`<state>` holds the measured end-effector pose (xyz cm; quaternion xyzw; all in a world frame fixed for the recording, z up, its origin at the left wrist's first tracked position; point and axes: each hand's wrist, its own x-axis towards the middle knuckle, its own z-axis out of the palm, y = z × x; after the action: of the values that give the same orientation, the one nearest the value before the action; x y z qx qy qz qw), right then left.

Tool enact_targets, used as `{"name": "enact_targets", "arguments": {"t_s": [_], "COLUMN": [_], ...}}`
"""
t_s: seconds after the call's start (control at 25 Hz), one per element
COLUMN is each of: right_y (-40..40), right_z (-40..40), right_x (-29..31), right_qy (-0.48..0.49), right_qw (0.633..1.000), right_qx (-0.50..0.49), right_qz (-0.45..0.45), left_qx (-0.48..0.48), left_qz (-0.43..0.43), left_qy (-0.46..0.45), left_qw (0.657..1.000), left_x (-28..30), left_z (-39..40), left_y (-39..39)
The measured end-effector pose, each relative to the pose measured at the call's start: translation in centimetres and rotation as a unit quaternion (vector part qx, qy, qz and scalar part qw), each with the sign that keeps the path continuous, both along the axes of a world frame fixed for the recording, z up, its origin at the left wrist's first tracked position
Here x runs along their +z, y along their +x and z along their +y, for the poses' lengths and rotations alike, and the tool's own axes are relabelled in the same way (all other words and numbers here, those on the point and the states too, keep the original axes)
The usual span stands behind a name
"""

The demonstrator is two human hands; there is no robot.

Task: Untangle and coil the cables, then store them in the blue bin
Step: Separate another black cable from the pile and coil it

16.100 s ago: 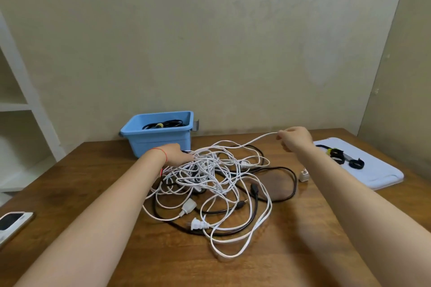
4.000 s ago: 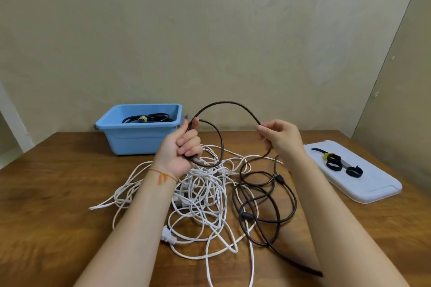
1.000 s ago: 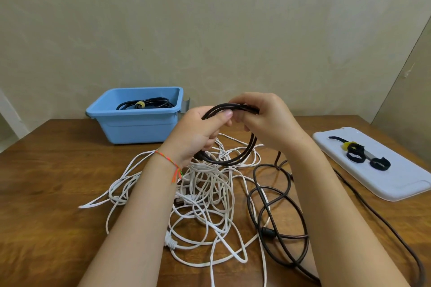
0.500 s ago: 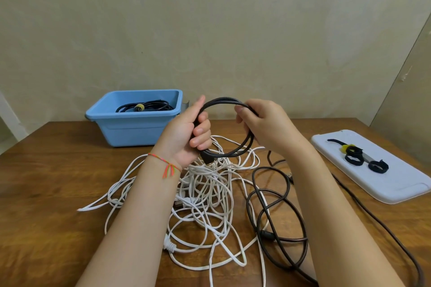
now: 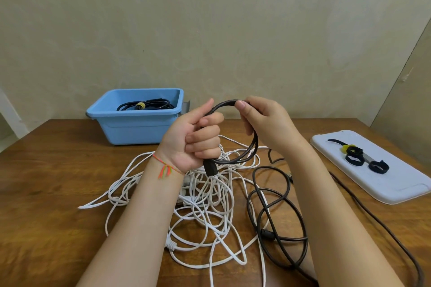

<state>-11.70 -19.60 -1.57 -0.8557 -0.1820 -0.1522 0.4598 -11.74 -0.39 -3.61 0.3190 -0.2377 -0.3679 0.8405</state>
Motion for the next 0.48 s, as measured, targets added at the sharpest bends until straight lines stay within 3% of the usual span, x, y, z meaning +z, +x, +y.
{"name": "enact_targets", "arguments": {"t_s": [0.08,0.16,0.28,0.4,0.48], "right_y": [0.4,0.8,1.4,1.8,1.7], "right_z": [0.0,-0.3,-1.3,-2.0,-1.9], "right_x": [-0.4,-0.7,-1.3,-1.6,-1.6], "right_qy": [-0.001,-0.041,-0.125,-0.135,-0.113], "right_qw": [1.0,0.996,0.985,0.978,0.98], "right_qx": [-0.03,-0.072,-0.082,-0.12,-0.146], "right_qz": [0.003,0.018,0.08,0.101,0.077], "left_qx": [0.039,0.162,0.349,0.475,0.512], "left_qz": [0.028,0.085,0.165,0.164,0.116], "left_qy": [-0.072,-0.123,-0.19,-0.191,-0.151], "left_qw": [0.996,0.975,0.903,0.843,0.838], "left_x": [-0.2,-0.3,-0.8,-1.1,-0.9], "left_z": [0.1,0.2,0.8,1.8,2.1], "left_y": [0.4,0.8,1.4,1.7,1.6]}}
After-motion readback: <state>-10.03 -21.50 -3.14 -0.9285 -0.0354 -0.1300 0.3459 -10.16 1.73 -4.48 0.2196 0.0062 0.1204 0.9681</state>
